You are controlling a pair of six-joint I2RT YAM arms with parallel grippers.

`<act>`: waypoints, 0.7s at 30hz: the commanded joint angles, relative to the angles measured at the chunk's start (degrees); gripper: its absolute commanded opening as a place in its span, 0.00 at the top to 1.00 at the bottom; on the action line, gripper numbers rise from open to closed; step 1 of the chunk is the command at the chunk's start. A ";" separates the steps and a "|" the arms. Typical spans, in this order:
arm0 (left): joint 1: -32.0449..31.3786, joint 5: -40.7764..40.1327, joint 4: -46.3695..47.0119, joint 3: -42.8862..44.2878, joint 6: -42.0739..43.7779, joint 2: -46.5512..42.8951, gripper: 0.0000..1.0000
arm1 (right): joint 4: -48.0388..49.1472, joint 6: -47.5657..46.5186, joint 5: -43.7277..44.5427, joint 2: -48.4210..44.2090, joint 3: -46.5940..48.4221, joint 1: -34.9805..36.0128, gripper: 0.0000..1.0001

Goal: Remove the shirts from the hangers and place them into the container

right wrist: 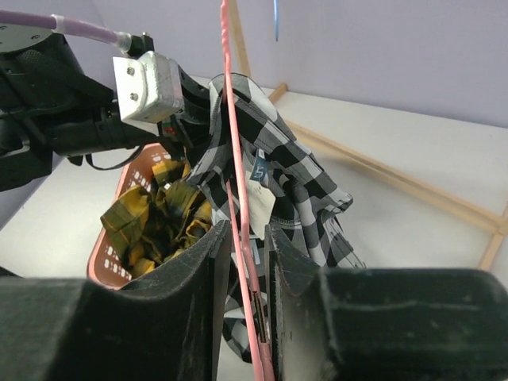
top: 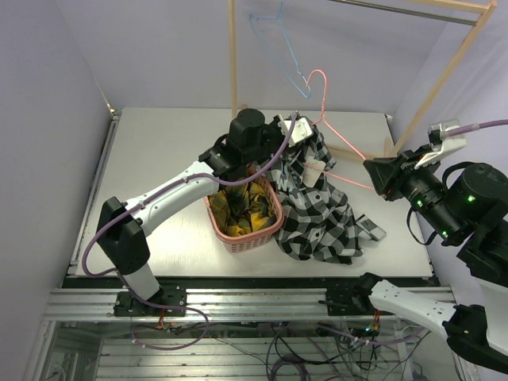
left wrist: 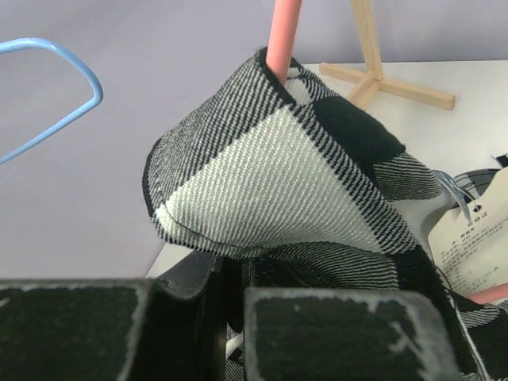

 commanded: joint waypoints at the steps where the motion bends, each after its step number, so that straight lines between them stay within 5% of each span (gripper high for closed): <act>1: -1.24 1.32 4.59 1.40 -1.51 -1.64 0.93 | -1.77 0.19 -3.14 1.25 0.76 0.45 0.77; 13: -0.75 -0.75 4.92 6.84 -3.60 2.50 0.93 | -4.82 1.02 -6.07 1.14 0.44 0.41 0.78; 17: -0.72 -1.59 5.08 8.25 -4.05 3.68 0.93 | -5.68 1.71 -4.33 1.33 0.74 0.39 0.97; 21: -0.67 -2.98 6.48 9.53 -5.49 4.94 0.92 | -6.53 2.97 -0.71 1.68 0.67 0.41 1.00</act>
